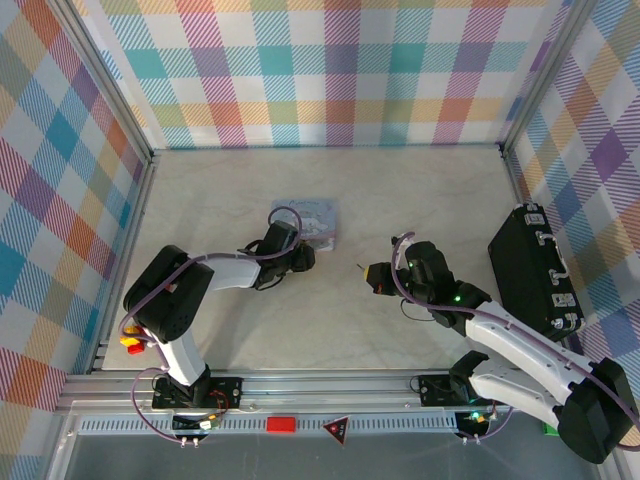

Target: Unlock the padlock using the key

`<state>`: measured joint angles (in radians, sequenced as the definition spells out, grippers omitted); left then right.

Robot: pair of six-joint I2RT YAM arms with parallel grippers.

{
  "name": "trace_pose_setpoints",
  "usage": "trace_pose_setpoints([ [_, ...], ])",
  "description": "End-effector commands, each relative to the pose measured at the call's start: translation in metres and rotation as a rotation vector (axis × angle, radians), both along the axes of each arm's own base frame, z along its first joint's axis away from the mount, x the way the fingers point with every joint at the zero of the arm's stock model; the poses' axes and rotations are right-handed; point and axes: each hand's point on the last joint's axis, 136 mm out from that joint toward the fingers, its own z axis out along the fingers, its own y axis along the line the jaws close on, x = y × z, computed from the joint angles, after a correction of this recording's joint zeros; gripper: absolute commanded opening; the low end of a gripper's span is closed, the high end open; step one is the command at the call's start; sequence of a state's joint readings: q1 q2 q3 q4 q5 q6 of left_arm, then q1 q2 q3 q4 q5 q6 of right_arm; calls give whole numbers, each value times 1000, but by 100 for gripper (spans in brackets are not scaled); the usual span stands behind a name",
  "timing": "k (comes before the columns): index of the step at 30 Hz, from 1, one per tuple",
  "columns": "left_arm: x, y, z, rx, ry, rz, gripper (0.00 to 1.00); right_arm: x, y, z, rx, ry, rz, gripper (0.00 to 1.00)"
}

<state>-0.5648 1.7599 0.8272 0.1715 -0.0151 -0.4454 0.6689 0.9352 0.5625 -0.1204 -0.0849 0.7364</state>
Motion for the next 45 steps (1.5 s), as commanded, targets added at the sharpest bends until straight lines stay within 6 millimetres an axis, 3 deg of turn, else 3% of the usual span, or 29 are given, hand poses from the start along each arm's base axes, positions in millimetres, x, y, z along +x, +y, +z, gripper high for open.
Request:
trace_pose_setpoints([
  [1,13,-18,-15,-62,2,-41,54,2,7,14,40,-20,11,0],
  [14,13,-14,-7,-50,-17,-28,34,1,6,11,40,-20,10,0],
  [24,12,-13,9,-33,-53,-40,28,2,6,12,43,-18,6,0],
  [34,6,10,19,-7,-135,-18,54,1,5,9,39,-10,2,0],
  [40,15,17,22,42,-157,-9,62,1,6,10,43,-11,5,0],
  [45,27,12,20,47,-156,-18,63,1,6,11,49,-12,4,0],
])
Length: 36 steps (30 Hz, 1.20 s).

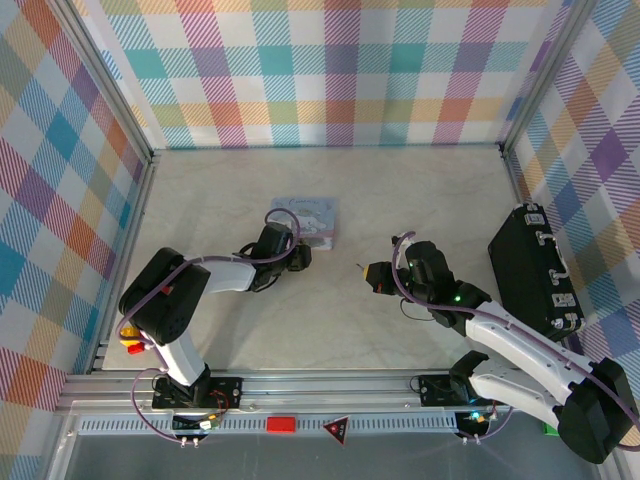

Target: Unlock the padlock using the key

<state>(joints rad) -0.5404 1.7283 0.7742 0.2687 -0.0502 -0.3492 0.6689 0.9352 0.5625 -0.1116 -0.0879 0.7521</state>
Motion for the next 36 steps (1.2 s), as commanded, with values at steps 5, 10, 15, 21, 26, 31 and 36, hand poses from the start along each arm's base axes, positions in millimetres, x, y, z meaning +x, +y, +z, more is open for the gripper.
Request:
trace_pose_setpoints([
  [5,30,-15,7,-16,-37,-17,64,-1,5,8,34,-13,10,0],
  [10,38,-21,3,-27,-25,-22,63,-1,5,9,35,-16,11,0],
  [15,40,-19,0,-33,-13,4,54,-1,3,7,29,-13,7,0],
  [21,40,-17,0,-53,-21,15,46,0,7,9,38,-14,14,0],
  [26,35,-13,4,-66,-31,20,35,-1,6,8,36,-9,14,0],
  [31,31,-12,8,-89,-36,26,30,0,6,5,33,0,9,0],
  [36,27,-11,9,-103,-24,33,27,0,7,5,37,4,10,0],
])
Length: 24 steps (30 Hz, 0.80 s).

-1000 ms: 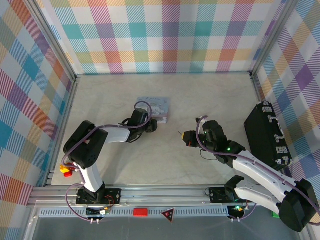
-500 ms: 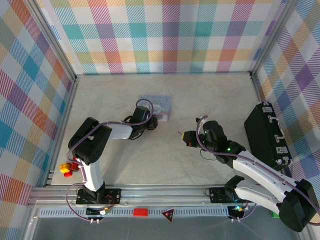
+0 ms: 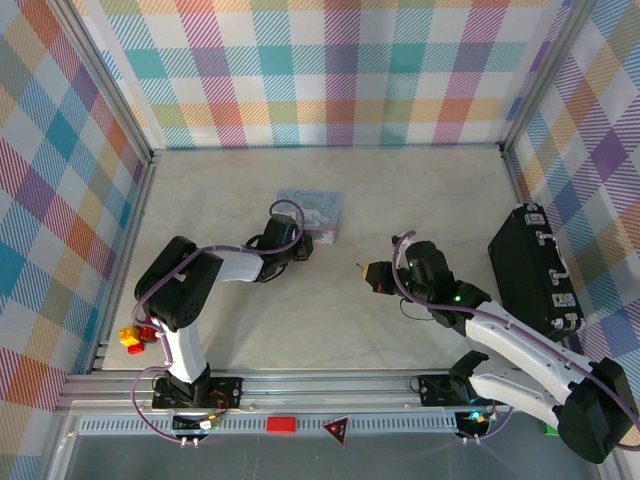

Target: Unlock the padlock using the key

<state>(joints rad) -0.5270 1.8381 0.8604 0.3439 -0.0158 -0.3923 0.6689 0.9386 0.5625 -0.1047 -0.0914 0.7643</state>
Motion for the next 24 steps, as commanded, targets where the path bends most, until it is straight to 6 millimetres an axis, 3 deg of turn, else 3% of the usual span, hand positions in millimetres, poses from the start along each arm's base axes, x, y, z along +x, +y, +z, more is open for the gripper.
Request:
trace_pose_setpoints([
  [1,-2,5,12,-35,2,18,26,0,6,4,27,-1,15,0],
  [14,-34,5,9,-156,268,133,19,3,13,-13,7,27,-13,0],
  [18,-45,2,7,-202,353,165,18,1,30,-17,-2,4,1,0],
  [24,-56,8,25,-223,378,203,18,3,49,-39,35,41,12,0],
])
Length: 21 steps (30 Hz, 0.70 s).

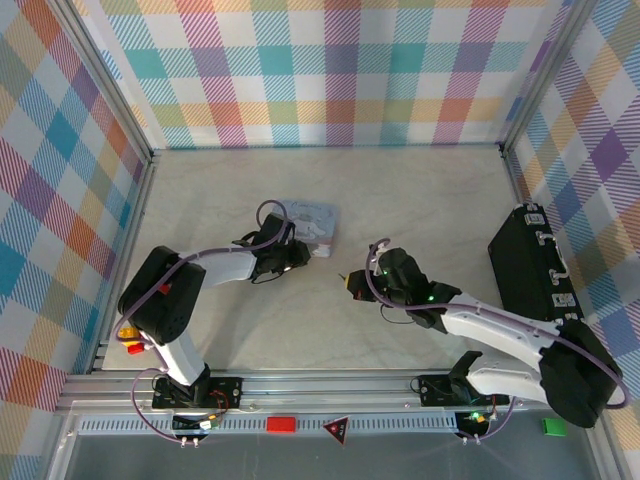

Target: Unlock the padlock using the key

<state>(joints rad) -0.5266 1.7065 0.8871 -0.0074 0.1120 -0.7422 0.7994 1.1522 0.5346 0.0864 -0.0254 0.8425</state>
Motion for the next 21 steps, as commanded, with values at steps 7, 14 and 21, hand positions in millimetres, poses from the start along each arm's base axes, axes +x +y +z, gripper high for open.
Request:
trace_pose_setpoints([
  [7,-19,0,29,-104,63,60,19,2,37,-15,83,-16,-2,0],
  [14,-28,-1,39,-143,62,108,20,-3,52,-25,151,-8,-54,0],
  [21,-37,-5,44,-165,79,106,20,-5,65,-45,170,10,-56,0],
])
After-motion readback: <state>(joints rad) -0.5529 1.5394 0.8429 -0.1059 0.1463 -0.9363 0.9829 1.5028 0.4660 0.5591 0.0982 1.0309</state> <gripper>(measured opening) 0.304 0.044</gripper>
